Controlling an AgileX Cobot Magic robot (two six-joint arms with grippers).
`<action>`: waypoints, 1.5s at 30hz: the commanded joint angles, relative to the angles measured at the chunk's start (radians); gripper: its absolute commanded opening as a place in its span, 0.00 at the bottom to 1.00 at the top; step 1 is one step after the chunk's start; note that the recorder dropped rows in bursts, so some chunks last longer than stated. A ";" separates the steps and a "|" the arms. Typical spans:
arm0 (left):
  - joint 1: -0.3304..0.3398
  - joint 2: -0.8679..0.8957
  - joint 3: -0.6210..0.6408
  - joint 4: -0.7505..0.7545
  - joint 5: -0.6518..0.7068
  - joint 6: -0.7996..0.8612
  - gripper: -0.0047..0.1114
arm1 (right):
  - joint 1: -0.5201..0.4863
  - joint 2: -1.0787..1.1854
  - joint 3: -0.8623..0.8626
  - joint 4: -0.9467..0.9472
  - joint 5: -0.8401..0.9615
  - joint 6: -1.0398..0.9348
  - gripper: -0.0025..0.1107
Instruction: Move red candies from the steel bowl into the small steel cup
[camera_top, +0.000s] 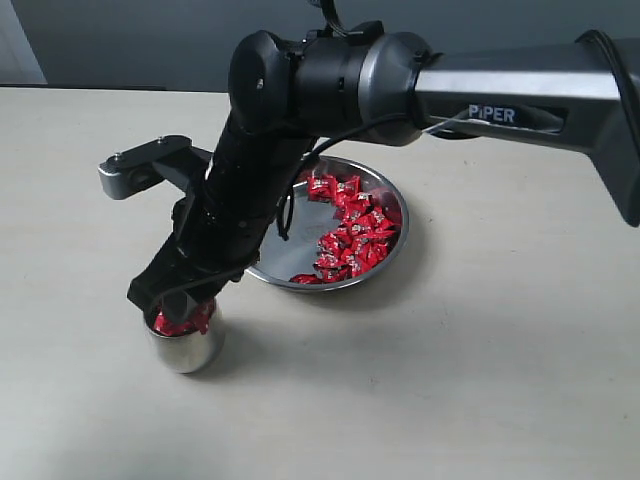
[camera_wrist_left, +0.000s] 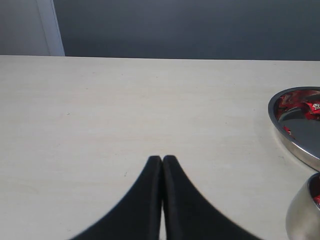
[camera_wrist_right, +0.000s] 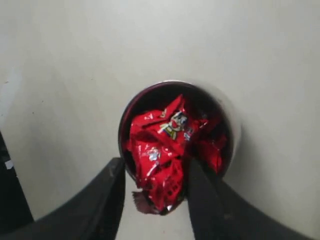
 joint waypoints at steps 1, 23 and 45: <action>-0.005 -0.005 0.004 0.000 -0.002 -0.002 0.04 | -0.002 -0.010 -0.003 0.004 -0.042 -0.009 0.38; -0.005 -0.005 0.004 0.000 -0.002 -0.002 0.04 | -0.002 -0.017 -0.003 0.084 -0.060 -0.009 0.38; -0.005 -0.005 0.004 0.000 -0.002 -0.002 0.04 | -0.004 -0.071 -0.003 -0.186 -0.191 0.109 0.37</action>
